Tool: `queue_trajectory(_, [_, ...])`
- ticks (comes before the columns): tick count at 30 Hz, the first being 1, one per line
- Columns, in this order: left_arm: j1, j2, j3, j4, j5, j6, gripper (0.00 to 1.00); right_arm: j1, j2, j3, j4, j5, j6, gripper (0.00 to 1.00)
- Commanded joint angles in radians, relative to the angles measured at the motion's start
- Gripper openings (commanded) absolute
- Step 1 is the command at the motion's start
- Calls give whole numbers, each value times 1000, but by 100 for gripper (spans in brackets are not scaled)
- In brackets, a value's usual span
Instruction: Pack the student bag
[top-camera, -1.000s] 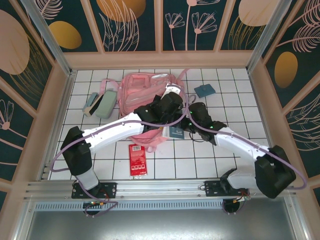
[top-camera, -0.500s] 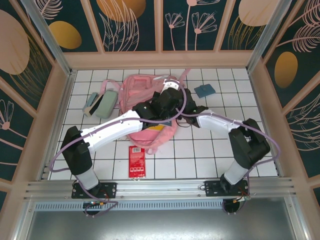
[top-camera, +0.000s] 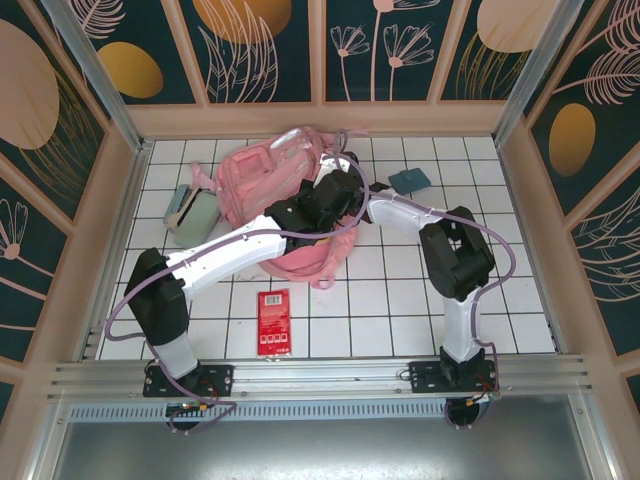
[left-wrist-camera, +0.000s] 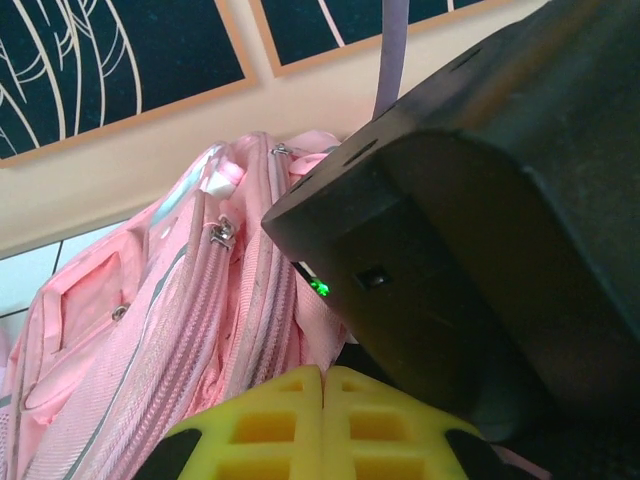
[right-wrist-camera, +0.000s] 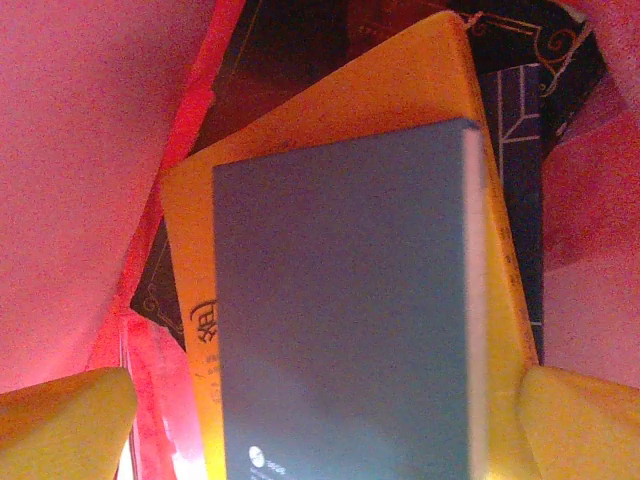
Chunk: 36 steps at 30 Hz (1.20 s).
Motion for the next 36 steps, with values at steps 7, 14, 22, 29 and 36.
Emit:
queue_trajectory(7, [-37,-35,-1,114,40,-12,0,-11,-151,-217,131,45,-2,99])
queue_trajectory(14, [-13,-36,-11,114,48,-37,0,-30,-296,-437,264,14,-4,99])
queue_trajectory(22, [27,0,-11,99,60,-72,0,-52,-459,-695,479,-55,-18,99])
queue_trajectory(29, [50,8,-10,97,70,-90,0,-83,-591,-806,491,-69,-41,99])
queue_trajectory(36, [62,37,-6,96,82,-91,0,-63,-709,-882,420,-85,-45,89])
